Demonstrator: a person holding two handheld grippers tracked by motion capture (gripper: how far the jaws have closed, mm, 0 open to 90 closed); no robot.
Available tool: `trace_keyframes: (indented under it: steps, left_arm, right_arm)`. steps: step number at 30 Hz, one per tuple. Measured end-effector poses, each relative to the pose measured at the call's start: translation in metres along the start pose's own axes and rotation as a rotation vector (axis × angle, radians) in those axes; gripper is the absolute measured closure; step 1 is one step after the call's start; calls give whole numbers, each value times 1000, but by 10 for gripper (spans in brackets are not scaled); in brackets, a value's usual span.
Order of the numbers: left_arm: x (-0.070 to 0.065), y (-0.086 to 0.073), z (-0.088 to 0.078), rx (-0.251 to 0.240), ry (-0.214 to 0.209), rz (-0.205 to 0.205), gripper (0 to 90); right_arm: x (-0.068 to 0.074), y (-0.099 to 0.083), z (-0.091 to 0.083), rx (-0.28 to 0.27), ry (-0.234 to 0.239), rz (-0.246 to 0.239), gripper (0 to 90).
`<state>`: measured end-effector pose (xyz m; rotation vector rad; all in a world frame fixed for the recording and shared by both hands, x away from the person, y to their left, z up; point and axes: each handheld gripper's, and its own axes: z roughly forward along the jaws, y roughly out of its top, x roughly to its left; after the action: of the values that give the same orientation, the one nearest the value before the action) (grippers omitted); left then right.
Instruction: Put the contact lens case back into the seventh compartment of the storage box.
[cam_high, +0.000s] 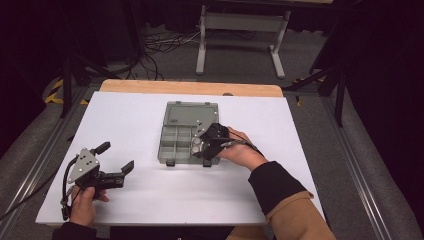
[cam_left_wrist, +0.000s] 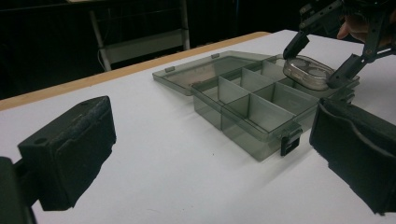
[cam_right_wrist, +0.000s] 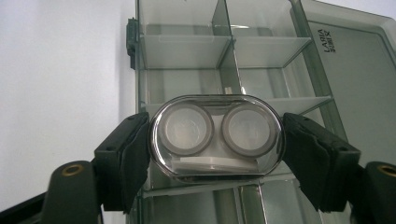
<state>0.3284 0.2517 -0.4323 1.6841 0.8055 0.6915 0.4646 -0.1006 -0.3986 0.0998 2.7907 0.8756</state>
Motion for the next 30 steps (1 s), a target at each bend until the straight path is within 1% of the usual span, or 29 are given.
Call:
trace_keyframes:
  steps: [3, 20, 26, 28, 30]
  left_arm:
    - [0, 0, 0, -2, 0, -1, 13]
    - [0, 0, 0, 0, 2, -1, 13]
    - [0, 0, 0, 1, 4, -2, 13]
    - [0, 0, 0, 0, 4, -2, 13]
    - [1, 0, 0, 1, 4, -3, 13]
  right_arm:
    - [0, 0, 2, 5, 9, -2, 263]
    - [-1, 0, 4, 23, 24, -2, 263]
    - [-2, 0, 3, 20, 30, 1, 261]
    - [-2, 0, 3, 11, 30, 4, 230]
    - [-2, 0, 2, 8, 30, 4, 230]
